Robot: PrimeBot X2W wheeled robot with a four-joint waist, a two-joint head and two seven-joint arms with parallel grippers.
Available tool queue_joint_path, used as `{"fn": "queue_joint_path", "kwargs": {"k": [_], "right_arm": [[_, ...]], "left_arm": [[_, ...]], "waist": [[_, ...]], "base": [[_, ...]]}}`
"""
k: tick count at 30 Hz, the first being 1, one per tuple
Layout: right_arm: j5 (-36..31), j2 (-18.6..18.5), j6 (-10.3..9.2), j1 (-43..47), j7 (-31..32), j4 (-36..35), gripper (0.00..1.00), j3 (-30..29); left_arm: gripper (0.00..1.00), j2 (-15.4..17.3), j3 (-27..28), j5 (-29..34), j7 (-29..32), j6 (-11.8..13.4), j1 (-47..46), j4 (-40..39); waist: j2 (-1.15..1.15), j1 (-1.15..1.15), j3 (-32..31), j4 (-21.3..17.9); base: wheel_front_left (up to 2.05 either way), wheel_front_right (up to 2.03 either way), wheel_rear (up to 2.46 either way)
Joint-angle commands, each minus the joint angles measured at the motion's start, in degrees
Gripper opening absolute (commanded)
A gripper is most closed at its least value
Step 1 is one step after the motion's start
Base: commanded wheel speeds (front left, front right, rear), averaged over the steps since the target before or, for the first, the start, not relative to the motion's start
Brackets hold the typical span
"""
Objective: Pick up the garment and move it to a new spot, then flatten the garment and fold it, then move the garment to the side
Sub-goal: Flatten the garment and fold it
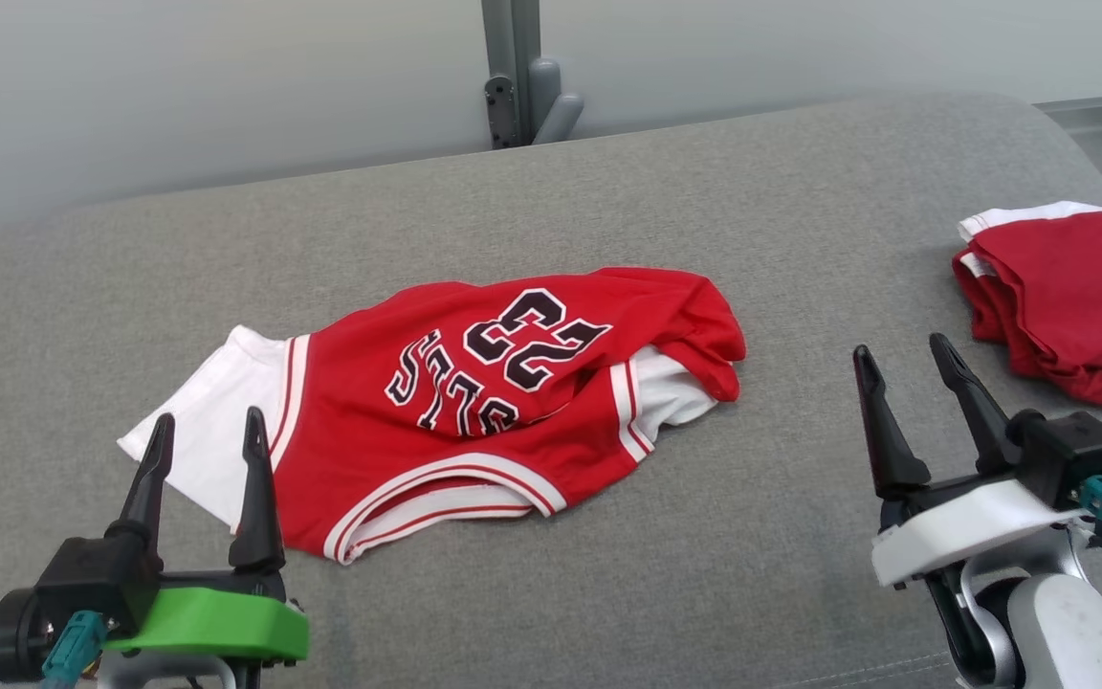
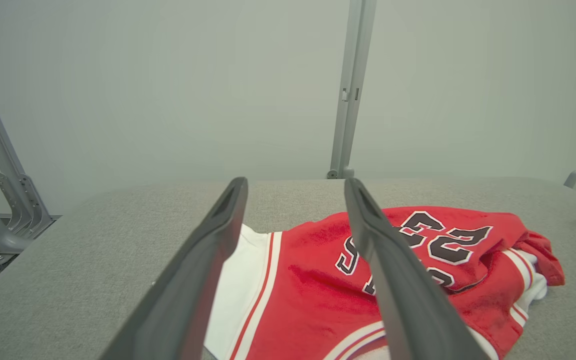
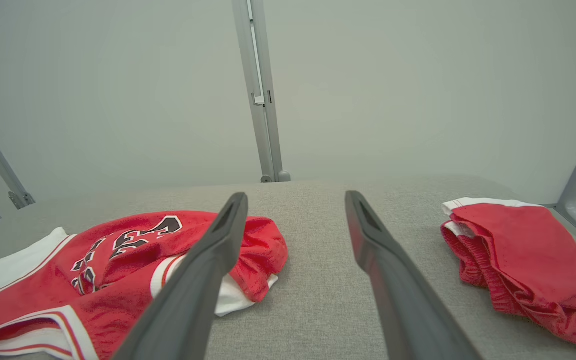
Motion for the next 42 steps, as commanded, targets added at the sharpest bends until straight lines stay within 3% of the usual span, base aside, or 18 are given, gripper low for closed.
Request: {"fn": "queue_joint_path", "kwargs": {"k": [1, 8, 18, 24, 30, 31, 32, 33, 34, 42], "right_arm": [[-0.2, -0.4, -0.03, -1.5, 0.3, -0.5, 1.00, 1.0], [1.0, -2.7, -0.03, -9.7, 2.3, 1.5, 1.00, 14.1], [4.8, -7.2, -0.03, -23.8, 5.0, 12.7, 1.00, 36.1], [7.6, -9.3, -0.03, -30.1, 5.9, 21.1, 1.00, 47.6], [11.5, -8.4, -0.03, -35.1, 4.6, 31.0, 1.00, 56.2], [12.3, -8.1, -0.03, -35.4, 4.5, 32.2, 0.97, 56.9], [13.1, -7.7, -0.03, -35.8, 4.1, 33.4, 0.62, 57.4], [13.7, -7.4, -0.02, -36.3, 3.5, 34.1, 0.16, 57.7], [14.3, -7.1, -0.01, -36.8, 2.9, 34.6, 0.00, 58.1], [15.4, -5.8, -0.02, -41.8, -3.7, 32.0, 0.00, 59.3]], "left_arm": [[1.00, -0.1, -0.4, -0.1, -0.4, -0.2, -1.7, 0.0], [1.00, -1.6, -2.3, 0.3, -2.4, -1.3, -6.2, 1.7], [1.00, -5.0, -5.8, 0.3, -6.3, -3.8, -13.4, 6.5], [1.00, -6.9, -6.8, 0.0, -8.4, -5.1, -16.7, 10.3], [1.00, -7.8, -7.1, 0.5, -9.3, -5.5, -18.5, 12.8], [1.00, -7.9, -7.1, 0.7, -9.4, -5.6, -18.6, 13.0], [1.00, -7.8, -6.9, 0.7, -9.4, -5.5, -18.6, 13.1], [1.00, -7.8, -6.8, 0.7, -9.5, -5.6, -18.7, 13.3], [1.00, -7.7, -6.8, 0.8, -9.6, -5.6, -18.8, 13.4], [1.00, -6.6, -5.7, 1.3, -9.7, -5.0, -18.3, 13.4]], "waist": [[0.00, 0.00, 0.9, 2.6], [0.00, 0.00, 4.8, 11.6], [0.00, 0.00, 12.6, 22.3], [0.00, 0.00, 15.6, 24.8], [0.00, 0.00, 16.6, 24.6], [0.00, 0.00, 16.6, 24.3], [0.00, 0.00, 16.6, 24.0], [0.00, 0.00, 16.5, 23.6], [0.00, 0.00, 16.5, 23.2], [0.00, 0.00, 15.7, 19.0]], "base": [[0.00, 0.00, 0.00], [0.00, 0.00, 0.00], [0.00, 0.00, 0.00], [0.00, 0.00, 0.00], [0.00, 0.00, 0.00], [0.00, 0.00, 0.00], [0.00, 0.00, 0.00], [0.00, 0.00, 0.00], [0.00, 0.00, 0.00], [0.00, 0.00, 0.00]]}}
